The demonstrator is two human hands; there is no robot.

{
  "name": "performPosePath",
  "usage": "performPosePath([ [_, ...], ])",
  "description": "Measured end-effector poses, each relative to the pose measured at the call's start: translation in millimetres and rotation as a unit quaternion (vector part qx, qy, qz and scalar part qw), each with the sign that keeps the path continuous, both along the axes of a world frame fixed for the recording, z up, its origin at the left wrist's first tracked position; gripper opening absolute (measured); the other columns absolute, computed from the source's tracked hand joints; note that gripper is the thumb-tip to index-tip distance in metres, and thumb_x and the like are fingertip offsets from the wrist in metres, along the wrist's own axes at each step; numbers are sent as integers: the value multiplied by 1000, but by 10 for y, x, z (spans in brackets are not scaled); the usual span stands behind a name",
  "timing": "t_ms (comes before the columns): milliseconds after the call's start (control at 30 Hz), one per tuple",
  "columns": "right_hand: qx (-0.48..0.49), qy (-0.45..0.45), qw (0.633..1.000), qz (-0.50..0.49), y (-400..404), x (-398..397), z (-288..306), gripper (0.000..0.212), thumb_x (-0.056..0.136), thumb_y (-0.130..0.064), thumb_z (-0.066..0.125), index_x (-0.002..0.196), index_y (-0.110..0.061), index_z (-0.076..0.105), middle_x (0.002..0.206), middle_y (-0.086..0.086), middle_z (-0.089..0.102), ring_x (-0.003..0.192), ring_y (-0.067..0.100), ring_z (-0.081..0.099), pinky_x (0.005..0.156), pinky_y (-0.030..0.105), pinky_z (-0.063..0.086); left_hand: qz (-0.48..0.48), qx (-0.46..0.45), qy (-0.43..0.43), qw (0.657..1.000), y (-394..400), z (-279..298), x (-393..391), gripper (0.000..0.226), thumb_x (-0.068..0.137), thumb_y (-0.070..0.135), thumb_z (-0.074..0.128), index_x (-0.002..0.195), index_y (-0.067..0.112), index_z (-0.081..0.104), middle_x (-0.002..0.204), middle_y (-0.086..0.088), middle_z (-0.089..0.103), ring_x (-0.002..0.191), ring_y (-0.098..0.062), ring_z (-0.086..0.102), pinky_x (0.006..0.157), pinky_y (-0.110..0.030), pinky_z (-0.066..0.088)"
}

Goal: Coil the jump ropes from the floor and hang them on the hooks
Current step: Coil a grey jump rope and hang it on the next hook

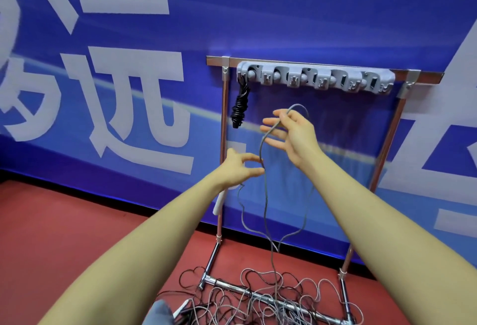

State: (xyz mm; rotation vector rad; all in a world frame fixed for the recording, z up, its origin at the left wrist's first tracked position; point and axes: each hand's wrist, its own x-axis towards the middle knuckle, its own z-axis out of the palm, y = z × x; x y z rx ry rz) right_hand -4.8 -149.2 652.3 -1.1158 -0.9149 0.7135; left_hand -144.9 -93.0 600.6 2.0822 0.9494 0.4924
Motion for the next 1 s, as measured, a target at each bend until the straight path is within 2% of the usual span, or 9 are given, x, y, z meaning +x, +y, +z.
performPosePath([
  [167,42,99,994,27,-30,22,153,18,103,-20,41,102,-10,56,95,9,70,85,23,71,70,38,57,24,31,-98,994,-22,-64,118,12,86,28,69,83,17,72,111,-21,50,110,-24,57,89,-32,42],
  [233,46,107,993,13,-48,52,124,20,102,-24,44,108,-10,56,100,10,70,90,23,71,71,38,57,46,32,-123,991,-36,-2,161,17,86,21,69,82,5,72,92,-2,54,87,-5,57,80,-25,38],
  [333,-23,51,998,-14,-69,117,-57,36,101,-41,40,115,-12,56,108,8,69,98,23,67,76,39,57,97,44,-165,981,10,92,214,18,84,18,70,72,3,71,61,2,44,52,-4,40,62,-22,39],
  [467,-169,-138,974,63,-186,105,-466,23,95,-41,52,106,-22,61,108,0,69,102,19,65,89,36,49,142,66,-173,972,75,334,252,17,85,17,68,80,1,72,66,-3,60,56,-9,49,44,-7,36],
  [533,-207,-200,951,114,-212,41,-590,15,91,-27,62,105,-22,62,106,1,71,100,16,67,88,35,50,148,79,-171,971,91,475,269,15,86,19,67,79,6,71,76,-7,65,69,-13,53,53,-12,40],
  [667,-156,-135,976,65,-150,-85,-553,5,95,-15,54,92,-15,59,85,4,71,75,15,69,73,34,53,148,77,-190,968,112,567,257,12,87,18,65,88,9,73,84,-4,67,81,-13,58,77,-26,47],
  [833,-57,-28,998,0,-61,11,-316,17,101,-9,41,90,-16,53,84,5,68,70,16,69,70,38,55,90,29,-132,987,97,357,133,27,87,6,53,110,9,67,85,-12,50,53,-2,54,60,-12,46],
  [933,0,46,999,2,-41,73,-139,17,102,-8,38,93,-12,52,92,11,66,79,24,69,69,43,58,7,2,-7,1000,24,127,101,27,88,22,62,115,21,65,113,-8,33,106,-26,56,94,-31,43],
  [1000,25,78,997,13,-36,84,-42,16,102,-8,38,93,-10,51,94,12,65,82,26,69,66,40,58,-38,20,26,999,-20,3,144,20,89,33,64,106,26,67,109,-6,39,103,-26,52,91,-29,40],
])
